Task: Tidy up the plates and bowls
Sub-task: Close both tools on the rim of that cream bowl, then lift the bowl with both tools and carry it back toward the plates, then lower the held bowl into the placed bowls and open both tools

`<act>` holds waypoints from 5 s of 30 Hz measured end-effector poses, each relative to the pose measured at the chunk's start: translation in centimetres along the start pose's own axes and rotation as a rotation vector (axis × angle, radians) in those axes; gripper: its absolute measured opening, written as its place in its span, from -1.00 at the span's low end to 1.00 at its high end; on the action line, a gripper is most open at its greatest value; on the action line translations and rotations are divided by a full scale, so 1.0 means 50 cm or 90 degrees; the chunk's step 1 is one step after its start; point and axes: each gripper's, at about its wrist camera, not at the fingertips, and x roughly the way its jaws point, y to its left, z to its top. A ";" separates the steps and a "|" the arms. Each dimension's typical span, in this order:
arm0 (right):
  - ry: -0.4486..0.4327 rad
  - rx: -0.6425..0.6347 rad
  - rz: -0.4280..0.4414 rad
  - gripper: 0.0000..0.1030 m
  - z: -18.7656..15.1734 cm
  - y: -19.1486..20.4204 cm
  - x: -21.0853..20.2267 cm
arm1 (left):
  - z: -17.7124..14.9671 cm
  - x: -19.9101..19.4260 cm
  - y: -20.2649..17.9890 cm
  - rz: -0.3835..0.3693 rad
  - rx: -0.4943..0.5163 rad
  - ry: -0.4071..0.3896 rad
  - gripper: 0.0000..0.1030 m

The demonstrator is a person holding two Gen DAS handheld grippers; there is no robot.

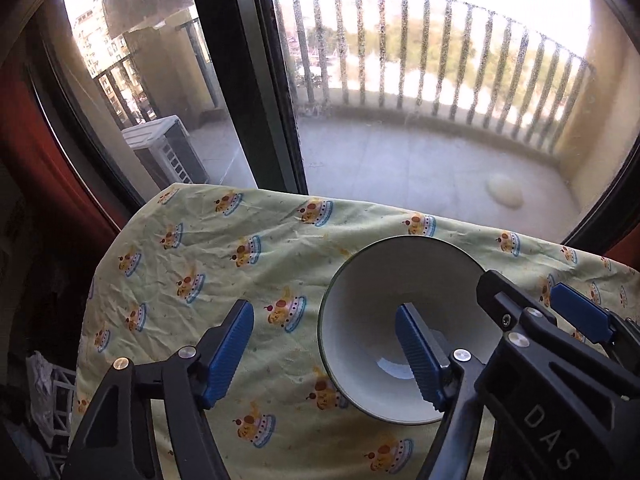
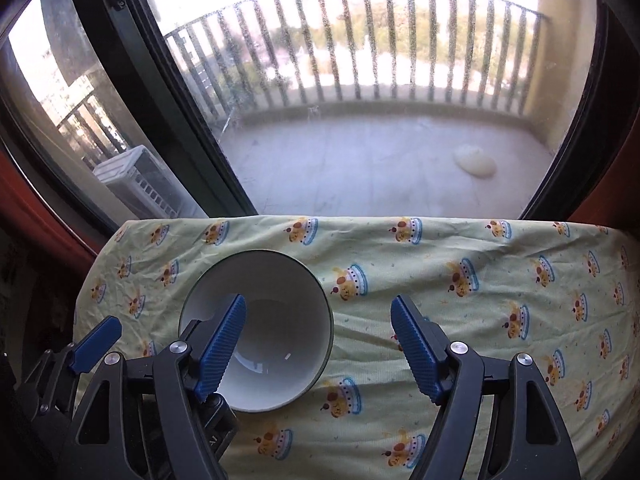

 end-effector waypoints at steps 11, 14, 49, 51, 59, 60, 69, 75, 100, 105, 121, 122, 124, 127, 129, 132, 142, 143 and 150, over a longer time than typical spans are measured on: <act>0.033 0.011 0.008 -0.44 -0.007 -0.006 0.087 | -0.014 0.067 -0.007 0.004 -0.026 0.037 -0.20; 0.033 0.008 0.004 -0.59 -0.008 -0.006 0.098 | -0.015 0.074 -0.007 0.007 -0.022 0.045 -0.35; -0.032 -0.027 -0.031 -0.65 -0.048 0.024 -0.096 | -0.043 -0.104 0.009 -0.042 0.014 -0.007 -0.57; -0.041 -0.029 -0.033 -0.65 -0.055 0.032 -0.122 | -0.047 -0.125 0.021 -0.046 0.015 -0.014 -0.57; -0.073 -0.025 -0.055 -0.65 -0.102 0.078 -0.223 | -0.088 -0.205 0.070 -0.078 0.031 -0.045 -0.57; -0.077 -0.022 -0.061 -0.65 -0.110 0.084 -0.235 | -0.095 -0.214 0.076 -0.085 0.036 -0.048 -0.57; -0.091 0.012 -0.107 -0.65 -0.203 0.124 -0.324 | -0.170 -0.282 0.109 -0.126 0.093 -0.067 -0.57; -0.093 0.046 -0.147 -0.65 -0.278 0.122 -0.373 | -0.223 -0.317 0.096 -0.160 0.144 -0.069 -0.57; -0.040 0.146 -0.185 -0.65 -0.532 0.019 -0.453 | -0.444 -0.375 0.012 -0.199 0.233 -0.016 -0.57; -0.022 0.126 -0.168 -0.65 -0.566 -0.001 -0.444 | -0.480 -0.366 0.004 -0.180 0.219 0.003 -0.57; 0.024 0.088 -0.146 -0.65 -0.610 -0.021 -0.393 | -0.526 -0.321 -0.007 -0.138 0.185 0.046 -0.57; 0.026 0.086 -0.146 -0.65 -0.609 -0.021 -0.389 | -0.526 -0.318 -0.007 -0.138 0.184 0.048 -0.57; 0.029 0.082 -0.149 -0.65 -0.608 -0.020 -0.383 | -0.526 -0.312 -0.007 -0.141 0.183 0.052 -0.57; 0.028 0.077 -0.155 -0.65 -0.604 -0.020 -0.378 | -0.525 -0.303 -0.011 -0.146 0.181 0.062 -0.57; 0.030 0.077 -0.158 -0.65 -0.603 -0.022 -0.373 | -0.527 -0.296 -0.014 -0.148 0.182 0.069 -0.57; 0.032 0.078 -0.161 -0.66 -0.604 -0.026 -0.364 | -0.526 -0.293 -0.016 -0.148 0.184 0.066 -0.57; 0.016 0.075 -0.167 -0.65 -0.603 -0.024 -0.362 | -0.527 -0.288 -0.013 -0.185 0.187 0.071 -0.34; 0.017 0.075 -0.167 -0.65 -0.603 -0.023 -0.362 | -0.525 -0.287 -0.012 -0.190 0.187 0.075 -0.30; 0.019 0.118 -0.163 0.06 -0.603 -0.031 -0.368 | -0.509 -0.280 0.004 -0.222 0.190 0.079 0.14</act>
